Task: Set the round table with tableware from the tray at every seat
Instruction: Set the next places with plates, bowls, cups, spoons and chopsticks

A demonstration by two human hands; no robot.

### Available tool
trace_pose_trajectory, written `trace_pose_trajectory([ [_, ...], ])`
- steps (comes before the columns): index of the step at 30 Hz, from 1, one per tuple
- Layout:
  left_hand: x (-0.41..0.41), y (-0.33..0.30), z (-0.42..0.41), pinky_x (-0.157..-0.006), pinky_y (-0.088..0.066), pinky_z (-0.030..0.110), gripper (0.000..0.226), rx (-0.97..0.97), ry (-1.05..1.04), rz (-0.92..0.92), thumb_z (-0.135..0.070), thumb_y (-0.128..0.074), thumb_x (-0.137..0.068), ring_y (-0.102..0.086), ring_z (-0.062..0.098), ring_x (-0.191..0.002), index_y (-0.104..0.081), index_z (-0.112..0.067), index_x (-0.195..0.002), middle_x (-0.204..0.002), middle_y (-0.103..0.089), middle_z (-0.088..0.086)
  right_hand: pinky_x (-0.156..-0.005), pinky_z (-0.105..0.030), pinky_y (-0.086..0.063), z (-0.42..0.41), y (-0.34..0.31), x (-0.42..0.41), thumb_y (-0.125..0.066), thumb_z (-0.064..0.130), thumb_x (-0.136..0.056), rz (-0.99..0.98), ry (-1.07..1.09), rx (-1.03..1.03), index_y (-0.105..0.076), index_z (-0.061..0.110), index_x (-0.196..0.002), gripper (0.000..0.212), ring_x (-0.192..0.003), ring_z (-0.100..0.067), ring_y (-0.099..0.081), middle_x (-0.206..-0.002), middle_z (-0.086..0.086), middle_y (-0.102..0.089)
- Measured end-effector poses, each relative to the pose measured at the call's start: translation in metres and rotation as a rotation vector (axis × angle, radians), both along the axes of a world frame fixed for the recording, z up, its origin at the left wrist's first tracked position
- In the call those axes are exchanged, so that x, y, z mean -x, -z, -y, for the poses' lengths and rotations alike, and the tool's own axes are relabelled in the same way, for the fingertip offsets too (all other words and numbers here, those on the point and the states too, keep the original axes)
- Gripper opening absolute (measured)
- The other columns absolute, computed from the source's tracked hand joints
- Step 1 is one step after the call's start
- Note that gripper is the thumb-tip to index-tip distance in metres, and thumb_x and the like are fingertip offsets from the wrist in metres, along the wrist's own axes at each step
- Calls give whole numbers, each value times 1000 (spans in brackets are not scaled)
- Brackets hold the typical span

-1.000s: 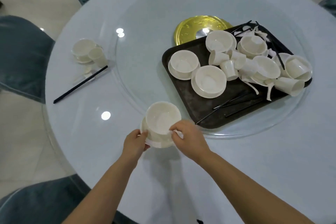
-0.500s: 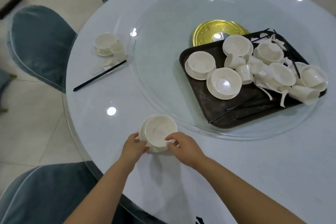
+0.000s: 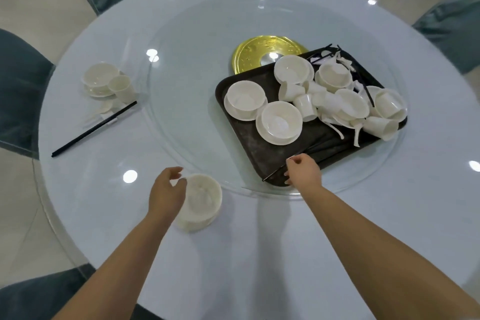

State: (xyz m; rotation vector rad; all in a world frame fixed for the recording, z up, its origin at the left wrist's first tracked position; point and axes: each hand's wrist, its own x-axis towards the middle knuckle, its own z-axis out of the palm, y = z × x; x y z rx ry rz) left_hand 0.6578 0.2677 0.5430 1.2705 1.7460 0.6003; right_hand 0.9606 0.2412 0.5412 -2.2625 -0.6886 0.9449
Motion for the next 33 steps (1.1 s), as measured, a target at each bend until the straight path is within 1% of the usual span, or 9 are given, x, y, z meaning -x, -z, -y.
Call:
trace_pose_trajectory([
  [2, -16, 0, -2, -85, -53, 39, 25, -13, 35, 33, -19, -56, -93, -67, 24, -89, -58, -28, -116, -112, -62, -7, -41, -23, -47, -9, 0, -12, -52, 28, -96, -30, 59, 54, -57, 5, -104, 24, -41, -16, -62, -75, -9, -67],
  [5, -39, 4, -3, -72, -49, 28, 29, -18, 94, 65, -20, -56, -95, -67, 15, -73, -54, -27, -123, -105, -61, -11, -31, -18, -40, -23, 4, -25, -53, 34, -97, -121, 123, 140, -55, -1, -109, 37, -34, -19, -61, -84, -17, -68],
  [8, -55, 9, -2, -71, -48, 28, 30, 10, 132, 82, -23, -56, -96, -67, 13, -71, -52, -28, -126, -103, -60, -13, -32, -23, -44, -35, 8, -34, -56, 30, -96, -213, 186, 175, -52, -3, -116, 38, -36, -26, -62, -101, -26, -66],
  [13, -69, 18, -4, -72, -49, 30, 39, 53, 150, 68, -25, -56, -96, -68, 12, -73, -44, -31, -133, -105, -60, -15, -32, -20, -41, -46, 12, -41, -49, 18, -96, -196, 222, 222, -51, -2, -108, 24, -32, -25, -60, -75, -18, -61],
  [18, -74, 25, -4, -73, -51, 32, 49, 89, 141, 34, -27, -57, -96, -67, 12, -73, -35, -32, -139, -103, -59, -18, -28, -16, -37, -49, 11, -45, -56, 15, -95, -253, 234, 272, -43, 4, -101, 19, -25, -20, -53, -76, -13, -51],
  [21, -79, 25, -2, -66, -48, 25, 48, 99, 156, 30, -29, -57, -96, -68, 12, -72, -36, -33, -139, -103, -58, -19, -66, -29, -58, -44, 15, -45, -64, 18, -90, -210, 134, 260, -51, 5, -105, 24, -66, -25, -65, -85, -12, -60],
  [22, -80, 24, -1, -65, -49, 24, 47, 102, 159, 35, -30, -57, -96, -68, 12, -71, -36, -33, -138, -103, -58, -18, -70, -34, -61, -42, 16, -45, -60, 17, -92, -253, 136, 208, -56, 4, -106, 20, -72, -26, -66, -88, -14, -64],
  [29, -85, 13, 10, -62, -47, 21, 24, 86, 198, 70, -28, -56, -96, -68, 6, -69, -52, -38, -116, -101, -61, -19, -46, -34, -56, -33, 5, -28, -54, 4, -92, -515, 310, 123, -50, -5, -87, 11, -49, -34, -67, -55, -22, -64],
  [33, -91, 7, 16, -84, -53, 31, 14, 120, 274, 104, -30, -56, -96, -67, 8, -87, -67, -31, -104, -100, -68, -11, -38, -26, -51, -17, -12, 9, -56, 12, -97, -635, 196, 44, -52, -3, -92, 17, -43, -28, -64, -62, -22, -62],
])
